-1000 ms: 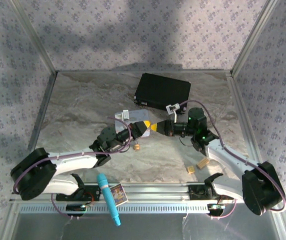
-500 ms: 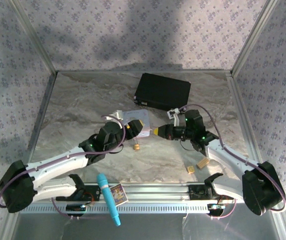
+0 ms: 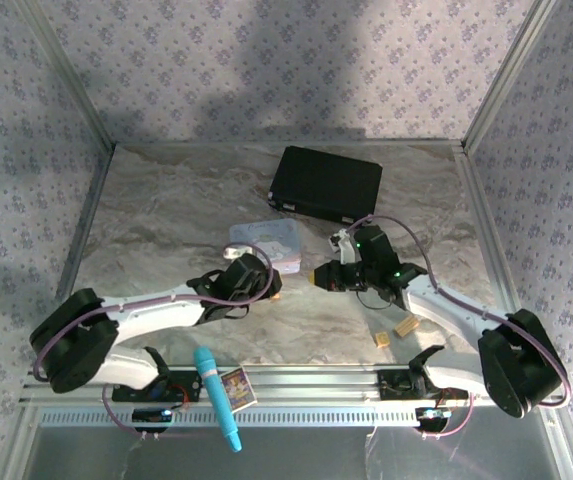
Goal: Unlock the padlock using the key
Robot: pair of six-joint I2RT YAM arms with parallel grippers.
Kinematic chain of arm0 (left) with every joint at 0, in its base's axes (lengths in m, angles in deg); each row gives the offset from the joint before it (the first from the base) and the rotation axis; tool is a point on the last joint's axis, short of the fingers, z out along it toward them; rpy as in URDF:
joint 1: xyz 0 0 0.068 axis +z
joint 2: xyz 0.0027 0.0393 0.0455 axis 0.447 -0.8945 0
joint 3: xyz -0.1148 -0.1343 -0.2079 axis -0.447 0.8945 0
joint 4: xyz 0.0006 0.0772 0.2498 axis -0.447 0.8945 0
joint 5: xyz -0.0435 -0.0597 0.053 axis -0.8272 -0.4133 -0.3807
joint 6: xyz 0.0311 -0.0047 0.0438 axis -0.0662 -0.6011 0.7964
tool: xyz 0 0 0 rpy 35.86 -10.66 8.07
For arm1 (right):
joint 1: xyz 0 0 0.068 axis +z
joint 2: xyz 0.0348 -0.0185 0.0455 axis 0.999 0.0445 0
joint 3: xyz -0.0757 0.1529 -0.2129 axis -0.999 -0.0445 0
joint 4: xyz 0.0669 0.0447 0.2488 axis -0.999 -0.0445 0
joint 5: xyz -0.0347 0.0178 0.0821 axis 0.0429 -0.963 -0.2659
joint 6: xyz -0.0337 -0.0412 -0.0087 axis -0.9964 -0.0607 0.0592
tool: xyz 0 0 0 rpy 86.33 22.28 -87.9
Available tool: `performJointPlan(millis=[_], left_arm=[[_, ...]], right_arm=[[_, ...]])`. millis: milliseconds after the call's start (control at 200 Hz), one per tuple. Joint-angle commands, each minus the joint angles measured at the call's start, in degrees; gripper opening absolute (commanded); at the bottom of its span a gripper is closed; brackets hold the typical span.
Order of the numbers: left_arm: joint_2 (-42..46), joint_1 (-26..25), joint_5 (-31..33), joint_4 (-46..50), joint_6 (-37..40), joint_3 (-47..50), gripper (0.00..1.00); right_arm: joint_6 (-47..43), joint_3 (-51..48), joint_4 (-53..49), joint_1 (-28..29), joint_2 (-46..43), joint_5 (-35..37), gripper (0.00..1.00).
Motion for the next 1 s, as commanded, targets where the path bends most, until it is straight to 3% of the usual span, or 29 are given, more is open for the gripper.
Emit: performJointPlan(millis=[0, 220, 495, 994], left_arm=[[-2.3, -0.5, 0.0, -4.8, 0.2, 0.3, 0.57], [-7.7, -0.7, -0.3, -9.4, -1.1, 0.7, 0.56], [-12.2, -1.0, 1.4, -6.8, -4.6, -0.5, 0.51], [-15.2, -2.1, 1.5, -7.7, -5.5, -1.7, 0.36]], right_arm=[[-1.2, 0.2, 0.1, 0.5, 0.6, 0.8, 0.00], [-1.0, -0.4, 0.9, 0.5, 1.4, 0.8, 0.00], [-0.4, -1.3, 2.8, 0.6, 3.3, 0.4, 0.00], [-0.2, -2.9, 3.8, 0.5, 4.2, 0.6, 0.00]])
